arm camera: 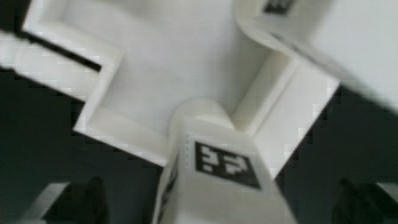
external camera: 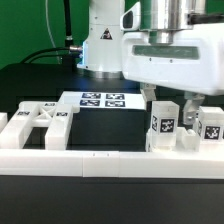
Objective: Assemble chair
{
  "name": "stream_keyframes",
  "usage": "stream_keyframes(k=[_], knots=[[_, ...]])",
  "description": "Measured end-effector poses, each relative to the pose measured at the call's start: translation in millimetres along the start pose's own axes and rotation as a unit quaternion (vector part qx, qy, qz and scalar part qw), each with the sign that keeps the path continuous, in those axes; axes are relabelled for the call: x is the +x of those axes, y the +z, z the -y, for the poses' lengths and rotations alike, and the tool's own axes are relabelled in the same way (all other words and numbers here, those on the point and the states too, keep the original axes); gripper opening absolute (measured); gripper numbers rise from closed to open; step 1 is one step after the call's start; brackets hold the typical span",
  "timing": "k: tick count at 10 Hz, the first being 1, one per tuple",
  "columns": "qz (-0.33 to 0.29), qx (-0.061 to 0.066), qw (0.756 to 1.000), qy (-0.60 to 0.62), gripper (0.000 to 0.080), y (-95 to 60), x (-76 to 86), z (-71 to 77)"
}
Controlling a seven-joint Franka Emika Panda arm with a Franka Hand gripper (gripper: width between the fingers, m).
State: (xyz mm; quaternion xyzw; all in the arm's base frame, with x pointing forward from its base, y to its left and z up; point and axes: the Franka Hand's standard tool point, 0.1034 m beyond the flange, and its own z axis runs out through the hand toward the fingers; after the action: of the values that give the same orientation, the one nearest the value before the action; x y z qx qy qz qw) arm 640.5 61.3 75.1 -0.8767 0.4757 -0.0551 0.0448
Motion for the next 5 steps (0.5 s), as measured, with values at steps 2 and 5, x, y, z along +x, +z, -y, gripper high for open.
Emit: stream_keyframes(k=[2,5], knots=[[0.0,0.001,0.997,-0.082,0.0648,0.0,-1.1,1.1],[-0.005,-0.005,0.973,-0.232,0.0649,0.2,-0.4,0.2]])
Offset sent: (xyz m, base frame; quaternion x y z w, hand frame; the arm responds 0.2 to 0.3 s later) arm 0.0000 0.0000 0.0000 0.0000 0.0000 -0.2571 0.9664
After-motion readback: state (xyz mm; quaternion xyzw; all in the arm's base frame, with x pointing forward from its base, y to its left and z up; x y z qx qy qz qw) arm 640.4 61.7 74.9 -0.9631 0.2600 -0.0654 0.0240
